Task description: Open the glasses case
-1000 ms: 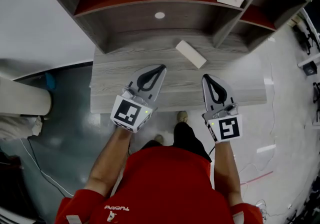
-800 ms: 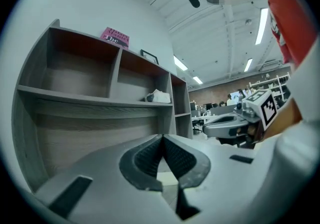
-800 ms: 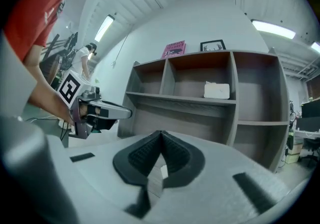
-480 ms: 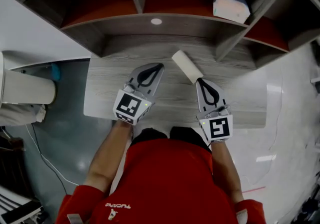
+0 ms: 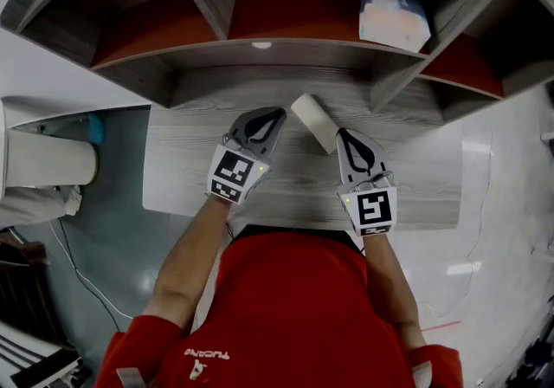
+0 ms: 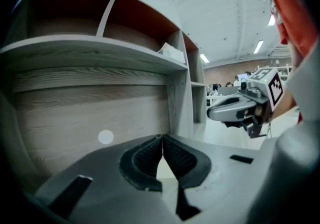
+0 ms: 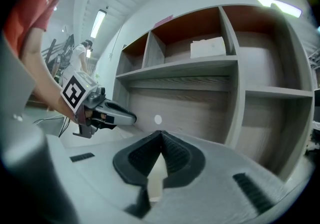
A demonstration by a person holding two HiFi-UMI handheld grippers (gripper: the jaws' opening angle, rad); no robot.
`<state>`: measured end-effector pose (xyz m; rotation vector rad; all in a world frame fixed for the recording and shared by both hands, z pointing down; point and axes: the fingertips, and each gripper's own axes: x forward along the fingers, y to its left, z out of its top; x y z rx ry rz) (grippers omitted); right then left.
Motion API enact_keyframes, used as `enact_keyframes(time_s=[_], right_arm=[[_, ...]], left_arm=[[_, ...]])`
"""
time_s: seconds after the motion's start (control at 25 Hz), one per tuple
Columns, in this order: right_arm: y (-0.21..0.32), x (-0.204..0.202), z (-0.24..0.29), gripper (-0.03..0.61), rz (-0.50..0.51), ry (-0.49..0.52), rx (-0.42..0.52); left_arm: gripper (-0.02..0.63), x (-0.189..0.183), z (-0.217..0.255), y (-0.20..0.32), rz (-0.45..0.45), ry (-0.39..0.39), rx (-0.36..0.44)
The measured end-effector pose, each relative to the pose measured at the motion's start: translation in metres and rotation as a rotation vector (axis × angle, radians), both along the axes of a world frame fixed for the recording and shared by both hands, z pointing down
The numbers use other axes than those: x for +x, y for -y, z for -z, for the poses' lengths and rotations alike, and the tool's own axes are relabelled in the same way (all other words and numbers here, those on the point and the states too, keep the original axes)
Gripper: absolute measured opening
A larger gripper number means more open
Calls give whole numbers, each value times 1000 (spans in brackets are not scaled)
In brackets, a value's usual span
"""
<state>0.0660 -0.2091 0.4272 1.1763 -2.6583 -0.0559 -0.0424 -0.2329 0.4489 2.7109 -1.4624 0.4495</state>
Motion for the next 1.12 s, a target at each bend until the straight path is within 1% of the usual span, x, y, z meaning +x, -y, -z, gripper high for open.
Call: enact_keyframes(time_s=[0.2, 0.32, 0.44, 0.52, 0.64, 0.76, 0.84, 1.04, 1.12], right_arm=[[7, -8, -15, 6, -15, -44, -26], [10, -12, -27, 12, -26, -71, -63], [13, -16, -40, 41, -28, -96, -92], [13, -19, -48, 72, -21, -111, -106], [14, -21, -62, 112, -12, -143, -139], [15, -20, -78, 159, -10, -185, -174], [16, -19, -89, 188, -9, -213, -198], [14, -13, -115, 237, 1, -281, -257], [13, -12, -125, 250, 6, -306, -277]], left_arm=[[12, -5, -25, 13, -27, 2, -66], [12, -7, -39, 19, -52, -1, -115], [21, -10, -58, 22, -80, 25, -172], [80, -9, -69, 24, -107, 42, -201], [110, -6, -83, 27, -149, 58, -233], [132, 1, -97, 28, -189, 77, -296], [146, 1, -109, 31, -206, 103, -332], [161, 1, -128, 38, -238, 163, -421], [164, 2, -133, 40, -257, 184, -442]])
